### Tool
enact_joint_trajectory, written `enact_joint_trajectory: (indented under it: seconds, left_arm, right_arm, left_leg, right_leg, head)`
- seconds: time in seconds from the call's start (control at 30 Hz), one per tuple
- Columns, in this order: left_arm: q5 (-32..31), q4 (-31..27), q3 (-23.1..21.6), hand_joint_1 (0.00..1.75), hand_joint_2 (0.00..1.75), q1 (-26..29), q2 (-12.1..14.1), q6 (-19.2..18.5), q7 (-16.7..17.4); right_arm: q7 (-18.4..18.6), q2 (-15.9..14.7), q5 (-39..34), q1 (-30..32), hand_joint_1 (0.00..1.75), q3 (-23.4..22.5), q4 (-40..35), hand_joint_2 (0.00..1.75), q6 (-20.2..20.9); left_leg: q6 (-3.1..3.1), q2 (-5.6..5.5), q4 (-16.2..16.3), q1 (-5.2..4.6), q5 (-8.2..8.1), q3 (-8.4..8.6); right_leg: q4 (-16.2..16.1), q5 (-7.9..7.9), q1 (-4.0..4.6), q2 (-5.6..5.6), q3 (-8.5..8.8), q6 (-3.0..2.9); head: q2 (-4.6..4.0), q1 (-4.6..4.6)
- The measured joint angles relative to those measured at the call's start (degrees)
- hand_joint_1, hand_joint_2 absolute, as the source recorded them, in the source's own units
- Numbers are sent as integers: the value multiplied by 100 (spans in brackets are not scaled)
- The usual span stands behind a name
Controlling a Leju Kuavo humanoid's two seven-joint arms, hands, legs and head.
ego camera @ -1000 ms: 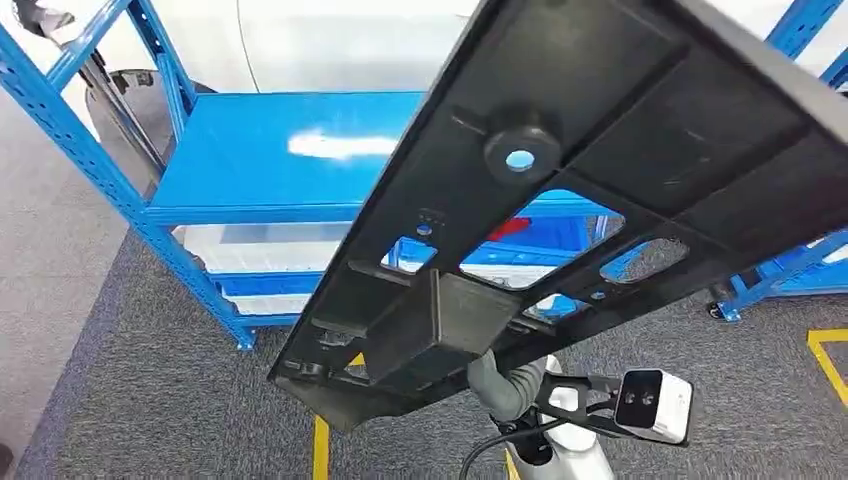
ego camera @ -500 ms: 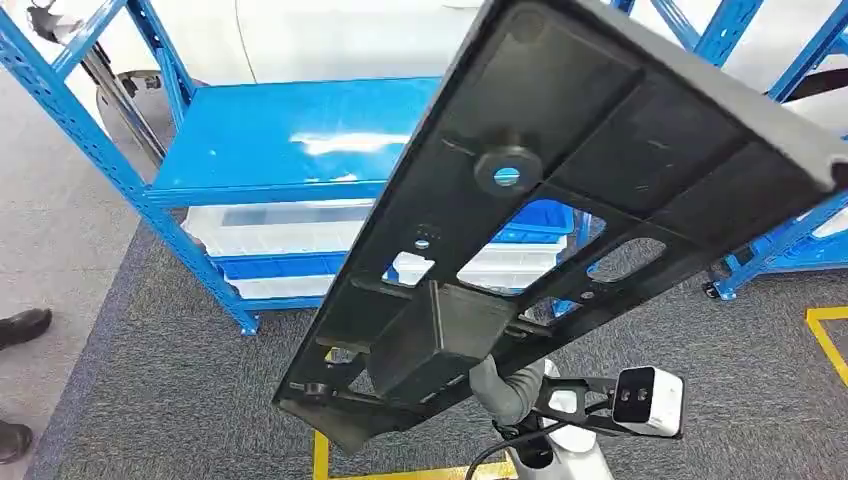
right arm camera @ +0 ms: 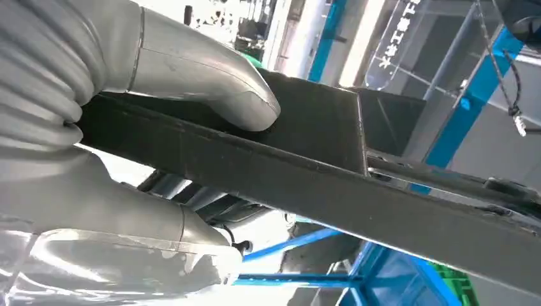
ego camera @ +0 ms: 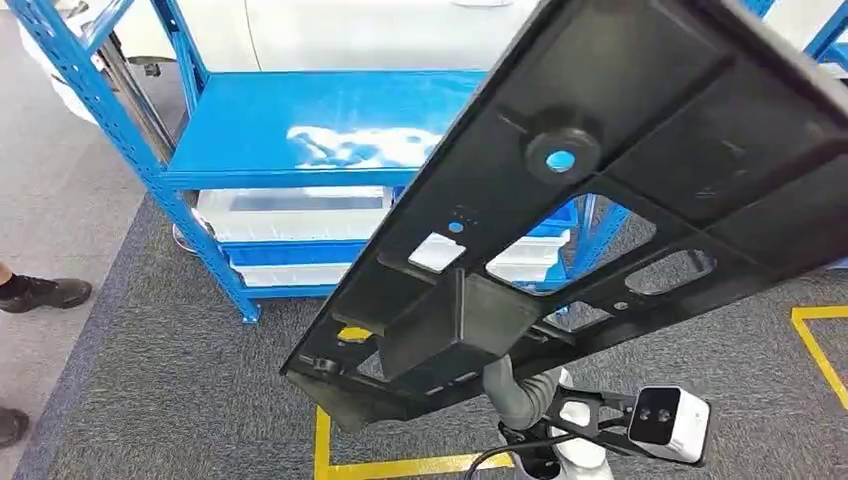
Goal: Take the parts from the cabinet and place them on the table.
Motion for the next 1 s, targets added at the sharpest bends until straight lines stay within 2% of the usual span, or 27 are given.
enact_joint_trajectory:
  seconds: [0.03,0.07,0.1,0.13,0.17,0.23,0.27,0.3,0.33,0.37,0.43,0.47,0.5,0.53,0.57,0.6,0.63,0.67,0.77,0.8,0.83,0.87,0.9,0.93,0.97,1.0]
  left_arm:
    - [22,0,2,0,175,2,-2,33,-4]
    - [26,0,2,0,175,2,-13,42,-4]
    - [26,0,2,0,175,0,-31,42,-4]
    - [26,0,2,0,175,5,-42,42,-4]
    - [29,0,2,0,175,11,-50,42,-2]
    - [15,0,2,0,175,6,-66,75,11]
    - [-15,0,2,0,175,-8,-83,94,18]
    - [-33,0,2,0,175,-16,-88,116,39]
    - [-46,2,0,0,175,-16,-109,121,46]
    - [-83,2,0,0,175,-8,-125,125,70]
    - [-175,2,-4,0,175,12,-134,129,155]
    - [-221,2,-11,0,175,24,-147,127,179]
    - [-278,2,-24,0,175,27,-160,127,219]
    - [-334,2,-64,0,175,24,-168,125,271]
    - [-376,2,-103,0,175,19,-171,127,319]
    - [-376,2,-127,0,175,16,-175,136,361]
    - [-374,2,-131,0,175,15,-175,136,391]
    - [-371,2,-133,0,175,10,-186,138,409]
    - [-367,2,-144,0,175,9,-208,147,450]
    - [-367,2,-149,0,175,1,-236,147,450]
    - [-367,2,-149,0,175,-9,-247,147,450]
    - [-365,2,-149,0,175,-8,-249,147,450]
    - [-367,2,-149,0,175,3,-251,147,450]
    - [-365,2,-149,0,175,17,-252,149,453]
    - [-363,2,-149,0,175,19,-252,153,455]
    - [-345,2,-149,0,175,17,-254,160,457]
  right_arm:
    - [0,-15,0,-8,175,0,0,175,18]
    - [0,-29,0,-18,175,0,-2,175,22]
    - [0,-39,0,-25,175,2,-22,175,29]
    - [-2,-50,0,-50,175,0,-33,175,31]
    - [0,-55,2,-69,175,0,-35,175,35]
    - [-4,-74,7,-63,175,0,-48,175,44]
    - [-4,-85,20,-68,175,0,-57,175,61]
    - [-2,-90,33,-70,175,0,-85,175,92]
    - [-4,-96,28,-98,175,0,-98,175,122]
    - [-4,-98,26,-131,175,0,-107,175,142]
    - [-4,-107,0,-176,175,-2,-166,175,173]
    - [-4,-109,0,-197,175,-2,-188,175,182]
    - [-4,-109,-7,-216,175,-4,-206,175,184]
    - [-4,-109,-26,-250,175,-2,-216,175,175]
    - [-4,-109,-46,-302,175,-2,-219,175,146]
    - [-4,-109,-77,-361,175,-2,-219,175,98]
    - [-4,-109,-101,-414,175,7,-219,175,66]
    - [-4,-114,-120,-464,175,18,-219,175,28]
    - [-2,-125,-146,-490,175,26,-219,175,15]
    - [-2,-133,-149,-504,175,26,-221,175,16]
    - [-4,-140,-160,-525,175,26,-225,175,15]
    - [-2,-144,-160,-564,175,26,-223,175,16]
    - [-2,-147,-162,-574,175,28,-221,175,18]
    - [-4,-151,-162,-572,175,28,-221,175,15]
    - [-4,-162,-162,-570,175,28,-216,175,16]
    - [-2,-171,-164,-568,175,28,-214,175,16]
  left_leg:
    - [-4,30,17,-2,-3,-4]
    - [-15,61,30,-7,-11,3]
    - [-28,90,37,-15,-19,10]
    - [-54,129,47,-51,-24,3]
    - [-91,156,60,-61,-26,-16]
    - [-138,272,48,-56,-24,-10]
    - [-168,315,42,-70,-23,-4]
    - [-208,260,98,-51,-95,-29]
    - [-238,91,276,-40,-240,-94]
    - [-259,-12,679,-28,-486,-272]
    - [-304,-63,1614,-10,-894,-703]
    - [-314,-63,1878,-4,-938,-826]
    - [-319,-64,1850,3,-836,-811]
    - [-317,-66,1543,9,-612,-665]
    - [-311,-97,1030,20,-323,-419]
    - [-302,-206,504,38,-70,-167]
    - [-267,-451,192,58,-86,-11]
    - [-249,-457,78,49,-100,4]
    - [-165,-339,108,11,-64,-13]
    - [-95,-271,42,94,-15,-1]
    - [-55,-210,30,67,3,-6]
    - [-29,-151,30,62,8,-20]
    - [-27,-84,31,53,8,-31]
    - [-27,-15,33,46,7,-41]
    - [-27,57,36,45,7,-53]
    - [-28,123,37,46,7,-53]
  right_leg:
    - [-347,206,1,-8,207,-14]
    - [-900,460,4,-45,506,-42]
    - [-1439,662,22,-196,797,-90]
    - [-1683,584,87,-398,899,-130]
    - [-1705,621,99,-341,867,-184]
    - [-1697,635,116,-231,823,-220]
    - [-1727,661,90,-180,814,-259]
    - [-1780,706,43,-138,836,-302]
    - [-1790,721,42,-96,829,-334]
    - [-1789,734,41,-54,811,-356]
    - [-1783,748,53,54,781,-374]
    - [-1776,754,55,109,772,-373]
    - [-1767,760,53,176,775,-364]
    - [-1756,761,49,237,780,-360]
    - [-1740,760,46,306,783,-346]
    - [-1717,754,43,364,781,-330]
    - [-1699,753,43,412,762,-302]
    - [-1650,759,63,487,713,-260]
    - [-1692,830,25,615,658,-142]
    - [-1664,804,39,617,638,-111]
    - [-1520,676,58,369,578,-93]
    - [-1165,446,45,207,401,-72]
    - [-682,208,27,123,177,-48]
    - [-223,23,11,88,-39,-27]
    - [116,-63,-7,70,-200,-10]
    - [155,-6,-25,55,-214,3]
  head:
    - [0,0]
    - [0,0]
    - [0,0]
    - [0,0]
    - [0,-2]
    - [0,0]
    - [0,-2]
    - [0,-2]
    - [0,-2]
    - [0,-2]
    - [0,-2]
    - [0,-2]
    - [0,-2]
    - [0,-2]
    - [0,-2]
    - [0,-2]
    - [0,-2]
    - [0,0]
    - [0,-2]
    - [0,-2]
    - [0,2]
    - [0,0]
    - [0,0]
    - [0,2]
    - [0,0]
    - [0,0]
